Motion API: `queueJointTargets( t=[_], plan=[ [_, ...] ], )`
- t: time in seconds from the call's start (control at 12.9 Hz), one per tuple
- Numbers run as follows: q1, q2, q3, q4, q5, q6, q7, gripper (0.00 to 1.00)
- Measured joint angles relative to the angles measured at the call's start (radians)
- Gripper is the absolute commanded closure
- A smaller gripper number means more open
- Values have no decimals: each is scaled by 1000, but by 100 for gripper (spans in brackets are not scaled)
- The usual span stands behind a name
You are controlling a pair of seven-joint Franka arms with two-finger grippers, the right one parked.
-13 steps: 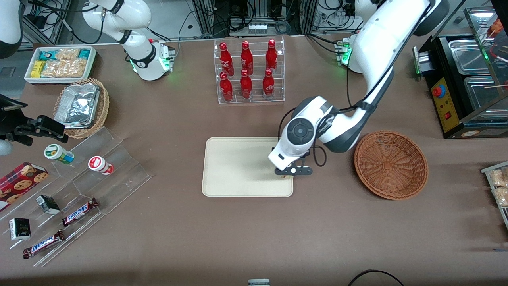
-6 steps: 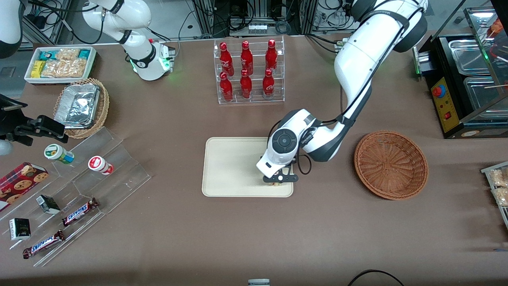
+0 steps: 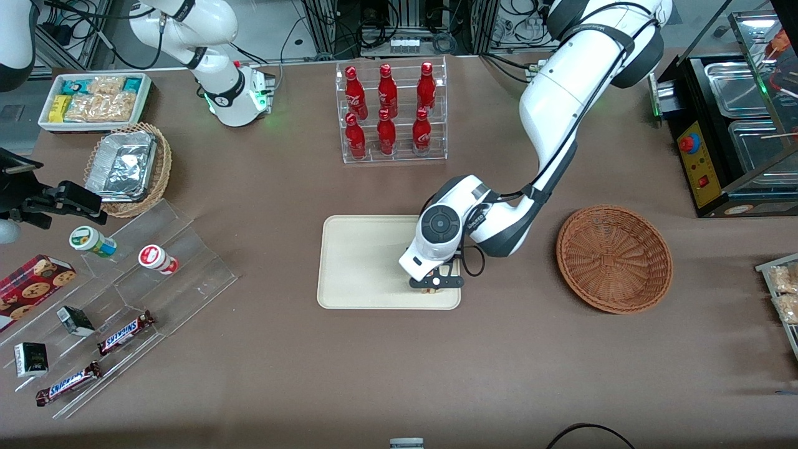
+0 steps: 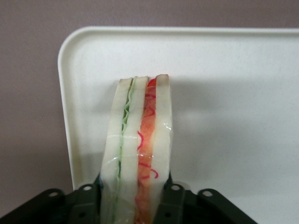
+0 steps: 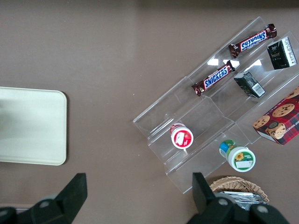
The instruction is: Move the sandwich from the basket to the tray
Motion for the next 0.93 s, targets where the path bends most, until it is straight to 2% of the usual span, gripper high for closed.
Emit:
queueJointTargets(
  t=[0.16, 0.31, 0.78, 0.93],
  plan=[
    [7, -24, 10, 22, 1, -14, -3, 0],
    [45, -94, 18, 41, 1, -106, -3, 0],
    [258, -365, 23, -10, -7, -292, 8, 0],
    [336, -416, 24, -17, -22, -350, 93, 0]
  ],
)
